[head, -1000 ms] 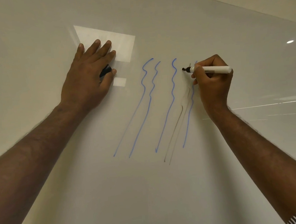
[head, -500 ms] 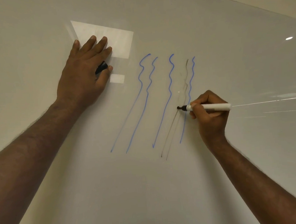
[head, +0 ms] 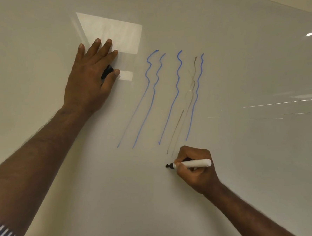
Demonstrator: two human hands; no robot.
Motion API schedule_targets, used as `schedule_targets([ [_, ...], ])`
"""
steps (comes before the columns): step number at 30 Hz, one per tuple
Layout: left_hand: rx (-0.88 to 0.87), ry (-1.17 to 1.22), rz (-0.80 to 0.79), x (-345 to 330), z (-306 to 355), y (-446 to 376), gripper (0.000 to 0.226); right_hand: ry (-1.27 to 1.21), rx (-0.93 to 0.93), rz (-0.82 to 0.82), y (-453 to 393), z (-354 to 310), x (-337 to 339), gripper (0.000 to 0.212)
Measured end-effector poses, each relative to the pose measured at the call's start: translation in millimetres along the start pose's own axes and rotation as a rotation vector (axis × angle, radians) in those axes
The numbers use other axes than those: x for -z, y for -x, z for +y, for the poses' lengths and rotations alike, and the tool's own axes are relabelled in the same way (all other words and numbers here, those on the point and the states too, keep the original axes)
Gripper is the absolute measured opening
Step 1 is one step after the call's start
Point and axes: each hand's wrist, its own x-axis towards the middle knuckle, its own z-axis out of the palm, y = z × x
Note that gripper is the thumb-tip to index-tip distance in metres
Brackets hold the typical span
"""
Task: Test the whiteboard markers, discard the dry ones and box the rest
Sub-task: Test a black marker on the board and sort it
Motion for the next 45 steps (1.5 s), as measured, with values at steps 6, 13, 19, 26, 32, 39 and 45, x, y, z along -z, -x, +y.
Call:
schedule_targets([
  [6, 0.007, 0.075, -0.069, 7, 11, 35, 0.041, -0.154, -0.125, 0.009, -1, -18, 2, 0.011],
  [13, 0.31, 0.55, -0.083, 27, 62, 116, 0.027, -0.501, -0.251, 0.111, 7, -63, -14, 0.01],
  [19, 0.658, 1.315, 0.09, 58, 116, 146, 0.042, -0.745, -0.233, 0.035, 24, -101, -38, 0.022],
  [26, 0.775, 1.726, 0.183, 85, 152, 139, 0.048, -0.788, -0.274, 0.053, 22, -126, -60, 0.022],
  [32, 0.766, 1.763, 0.13, 89, 164, 140, 0.05, -0.767, -0.275, 0.044, 20, -136, -61, 0.018],
  [39, 0.811, 1.885, 0.068, 90, 175, 135, 0.052, -0.731, -0.322, 0.099, 20, -141, -57, 0.023],
  [45, 0.841, 1.895, 0.073, 88, 188, 136, 0.055, -0.684, -0.281, 0.128, 24, -149, -51, 0.017],
])
